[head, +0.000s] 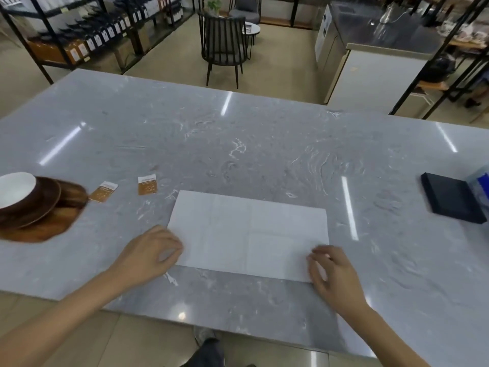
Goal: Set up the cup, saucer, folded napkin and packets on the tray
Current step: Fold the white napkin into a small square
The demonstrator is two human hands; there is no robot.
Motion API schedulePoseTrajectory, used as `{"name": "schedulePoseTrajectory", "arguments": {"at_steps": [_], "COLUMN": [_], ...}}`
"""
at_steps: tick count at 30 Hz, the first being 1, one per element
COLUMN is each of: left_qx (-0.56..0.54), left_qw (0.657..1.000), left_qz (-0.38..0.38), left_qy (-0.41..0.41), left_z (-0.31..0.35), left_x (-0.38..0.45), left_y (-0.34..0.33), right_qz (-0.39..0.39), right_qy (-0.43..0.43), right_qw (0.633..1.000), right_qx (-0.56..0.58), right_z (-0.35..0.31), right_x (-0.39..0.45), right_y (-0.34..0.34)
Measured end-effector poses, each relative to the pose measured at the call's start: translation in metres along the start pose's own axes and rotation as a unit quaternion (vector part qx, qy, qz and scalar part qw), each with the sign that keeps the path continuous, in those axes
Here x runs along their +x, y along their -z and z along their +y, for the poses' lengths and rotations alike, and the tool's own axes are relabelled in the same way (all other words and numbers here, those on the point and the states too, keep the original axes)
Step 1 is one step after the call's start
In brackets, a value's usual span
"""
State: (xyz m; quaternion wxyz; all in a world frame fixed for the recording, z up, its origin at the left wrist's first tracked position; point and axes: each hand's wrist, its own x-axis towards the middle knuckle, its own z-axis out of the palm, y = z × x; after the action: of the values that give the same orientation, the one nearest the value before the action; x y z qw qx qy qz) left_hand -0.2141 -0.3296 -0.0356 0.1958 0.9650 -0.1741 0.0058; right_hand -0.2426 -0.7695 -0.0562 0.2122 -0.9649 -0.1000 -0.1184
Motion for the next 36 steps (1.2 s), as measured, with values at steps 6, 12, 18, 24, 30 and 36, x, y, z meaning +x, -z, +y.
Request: {"name": "schedulePoseTrajectory", "arguments": {"at_steps": [6, 12, 18, 24, 30, 36], "left_qx": [-0.032, 0.066, 0.103, 0.105, 0.101, 0.132], "left_qw": [0.998, 0.996, 0.987, 0.984, 0.979, 0.979], "left_qz": [-0.041, -0.037, -0.018, -0.032, -0.056, -0.071], "left_qy": [0.028, 0.049, 0.118, 0.142, 0.168, 0.134], "left_z": [0.053, 0.017, -0.03, -0.028, -0.032, -0.015], "left_x": [0.105, 0.113, 0.097, 0.099, 0.102, 0.117], "left_y": [-0.052, -0.079, -0.074, -0.072, -0.066, -0.054], "right_qz": [-0.139, -0.179, -0.131, -0.134, -0.117, -0.009], "right_qy": [0.06, 0.002, -0.182, -0.193, -0.201, -0.298], "right_qw": [0.989, 0.982, 0.968, 0.966, 0.969, 0.954], "right_qx": [0.005, -0.057, -0.112, -0.107, -0.086, -0.029], "right_z": [-0.107, -0.078, 0.041, 0.048, 0.048, 0.012], "right_x": [0.094, 0.109, 0.091, 0.089, 0.079, 0.023], "right_y": [-0.084, -0.113, -0.055, -0.048, -0.043, -0.021]}}
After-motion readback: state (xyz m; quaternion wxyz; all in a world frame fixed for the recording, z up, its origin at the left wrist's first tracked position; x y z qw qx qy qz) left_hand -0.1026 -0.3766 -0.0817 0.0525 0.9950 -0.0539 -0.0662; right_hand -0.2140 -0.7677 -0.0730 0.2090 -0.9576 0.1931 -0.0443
